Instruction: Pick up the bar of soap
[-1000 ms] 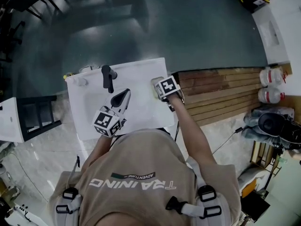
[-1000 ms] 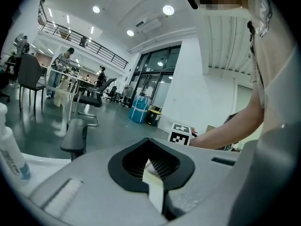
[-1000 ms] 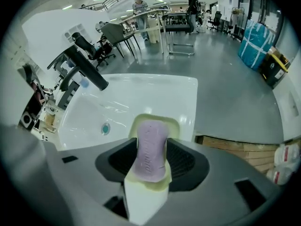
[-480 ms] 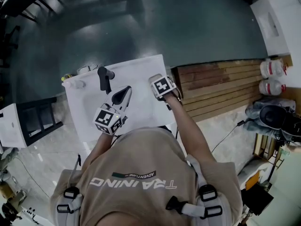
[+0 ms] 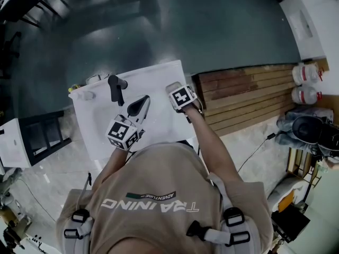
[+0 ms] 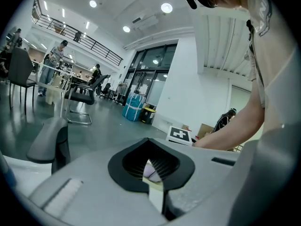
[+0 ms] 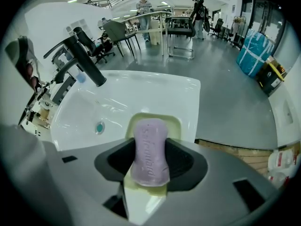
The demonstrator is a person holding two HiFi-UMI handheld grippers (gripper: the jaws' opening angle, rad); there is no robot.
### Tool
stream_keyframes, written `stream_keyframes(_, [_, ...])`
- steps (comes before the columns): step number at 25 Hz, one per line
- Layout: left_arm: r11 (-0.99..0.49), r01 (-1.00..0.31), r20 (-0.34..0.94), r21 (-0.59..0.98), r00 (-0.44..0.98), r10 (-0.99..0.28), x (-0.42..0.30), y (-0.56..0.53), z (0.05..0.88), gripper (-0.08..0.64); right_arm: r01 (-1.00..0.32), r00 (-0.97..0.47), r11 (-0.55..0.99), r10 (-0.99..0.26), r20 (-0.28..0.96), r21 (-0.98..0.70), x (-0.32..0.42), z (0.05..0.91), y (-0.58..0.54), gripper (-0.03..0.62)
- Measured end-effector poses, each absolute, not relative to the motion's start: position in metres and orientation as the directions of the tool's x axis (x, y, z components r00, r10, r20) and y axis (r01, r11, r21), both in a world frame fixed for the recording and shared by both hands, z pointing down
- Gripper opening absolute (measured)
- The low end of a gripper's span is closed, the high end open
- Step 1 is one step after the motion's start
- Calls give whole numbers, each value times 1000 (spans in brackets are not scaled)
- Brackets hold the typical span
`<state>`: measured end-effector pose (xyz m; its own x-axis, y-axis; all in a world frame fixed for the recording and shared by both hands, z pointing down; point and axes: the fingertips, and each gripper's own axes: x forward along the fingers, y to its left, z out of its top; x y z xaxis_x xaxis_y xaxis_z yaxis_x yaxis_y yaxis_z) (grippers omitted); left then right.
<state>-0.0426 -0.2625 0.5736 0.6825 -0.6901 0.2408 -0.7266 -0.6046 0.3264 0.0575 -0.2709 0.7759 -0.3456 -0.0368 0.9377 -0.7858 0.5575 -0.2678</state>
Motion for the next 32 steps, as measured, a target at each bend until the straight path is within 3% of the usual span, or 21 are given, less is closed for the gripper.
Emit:
stream_keyframes(12, [-602,-739,238,304,671,-703,-53,-255,566,-8,-781,-353,567,-54,934,-262,57,761,-265,193])
stream_keyframes(24, [-597,-750,238,284,658,-714,-58,-253,559,-9,-772,-427,606,-268,864,-194,69,708,-285,193])
stream_keyframes(32, [-591,-769,227,241,637,-736,-67,-257,543,-9,-743,-545,633,-386,745,-216,59,641,-293,193])
